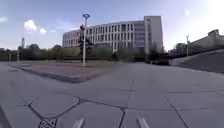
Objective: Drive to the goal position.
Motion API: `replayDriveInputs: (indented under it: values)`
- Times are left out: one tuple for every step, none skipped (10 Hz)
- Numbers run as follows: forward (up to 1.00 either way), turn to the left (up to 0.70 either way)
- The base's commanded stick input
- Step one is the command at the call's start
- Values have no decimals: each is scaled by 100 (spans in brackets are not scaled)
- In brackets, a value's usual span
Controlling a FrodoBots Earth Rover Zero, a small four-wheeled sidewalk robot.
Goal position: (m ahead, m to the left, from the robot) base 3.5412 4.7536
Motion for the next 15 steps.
replayDriveInputs:
  values:
    - [100,27]
    - [100,27]
    - [100,27]
    - [100,27]
    - [39,11]
    - [0,0]
    - [29,8]
    - [81,22]
    - [100,27]
    - [100,27]
    - [100,27]
    - [100,27]
    - [100,27]
    - [100,27]
    - [100,27]
